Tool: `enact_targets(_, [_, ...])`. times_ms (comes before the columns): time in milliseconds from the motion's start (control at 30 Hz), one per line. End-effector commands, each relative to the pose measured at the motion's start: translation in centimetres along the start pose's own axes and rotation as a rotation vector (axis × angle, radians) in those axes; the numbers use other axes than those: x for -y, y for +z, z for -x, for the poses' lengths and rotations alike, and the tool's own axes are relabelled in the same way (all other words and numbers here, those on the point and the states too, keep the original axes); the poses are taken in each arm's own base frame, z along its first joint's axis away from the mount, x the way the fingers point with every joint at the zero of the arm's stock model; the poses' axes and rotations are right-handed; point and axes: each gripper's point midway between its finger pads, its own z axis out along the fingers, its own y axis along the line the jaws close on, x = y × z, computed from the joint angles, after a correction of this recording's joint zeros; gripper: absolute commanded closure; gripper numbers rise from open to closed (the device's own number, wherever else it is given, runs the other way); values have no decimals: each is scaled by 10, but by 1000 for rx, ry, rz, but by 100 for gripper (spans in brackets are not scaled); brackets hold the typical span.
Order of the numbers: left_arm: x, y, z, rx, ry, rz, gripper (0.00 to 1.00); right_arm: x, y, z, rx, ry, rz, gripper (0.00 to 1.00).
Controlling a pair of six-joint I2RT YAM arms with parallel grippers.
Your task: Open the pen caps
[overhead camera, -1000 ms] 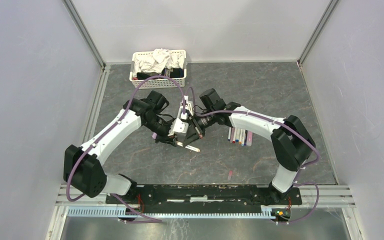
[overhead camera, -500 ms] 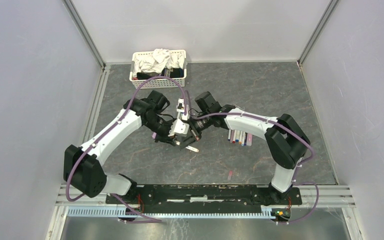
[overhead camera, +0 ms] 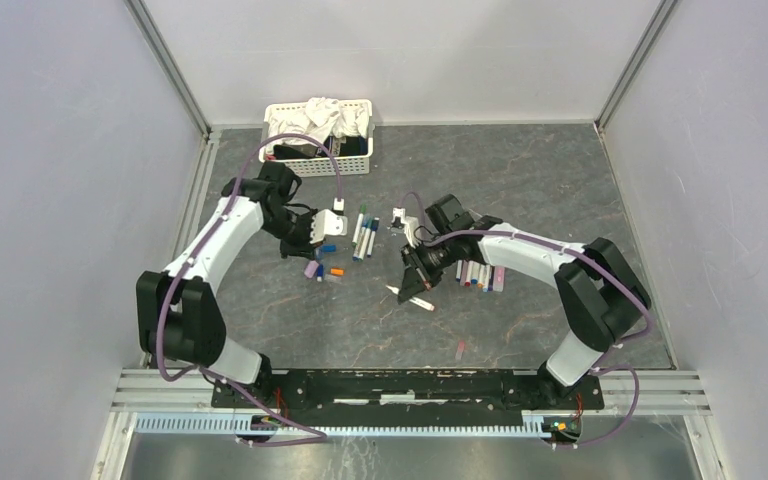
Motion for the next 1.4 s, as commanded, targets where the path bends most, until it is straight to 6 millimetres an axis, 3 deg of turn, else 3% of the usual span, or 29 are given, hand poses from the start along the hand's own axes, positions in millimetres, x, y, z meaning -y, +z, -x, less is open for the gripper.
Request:
enact_targets(0, [-16,1,-11,-61,66,59,98,10,-16,1,13,-32,-118,100])
enact_targets(33, [-20,6,-12,-50,54,74,98,19,-20,5,25,-17,-171,100])
enact_targets(200, [-37,32,-16,3,-51,134,98,102,-61,25,122,131,-677,100])
enact_targets(400, [-48,59,-38,-22,-131,184,93,145,-88,30,257,225,-960,100])
enact_targets(533, [-49,71,-44,-25,-183,178,86,165,-93,28,297,270,-1059,100])
enact_targets(800, [-45,79,-43,-12,-237,156,64,190,-96,25,328,327,-1177,100])
enact_targets(967, [-40,70,-33,9,-258,137,49,196,-94,15,318,351,-1215,99])
enact_targets(1200, [-46,42,-11,29,-277,154,42,192,-86,2,304,377,-1186,76])
enact_targets(1233, [-47,37,-7,34,-282,157,28,192,-85,0,298,383,-1182,73])
enact_targets(1267, [-47,32,-2,40,-284,153,6,191,-84,-2,291,387,-1179,71])
enact_targets(1300, [-47,27,2,46,-288,149,1,190,-83,-3,291,392,-1176,70])
enact_targets(1367, [-48,16,13,68,-297,146,0,188,-84,-4,297,394,-1171,70])
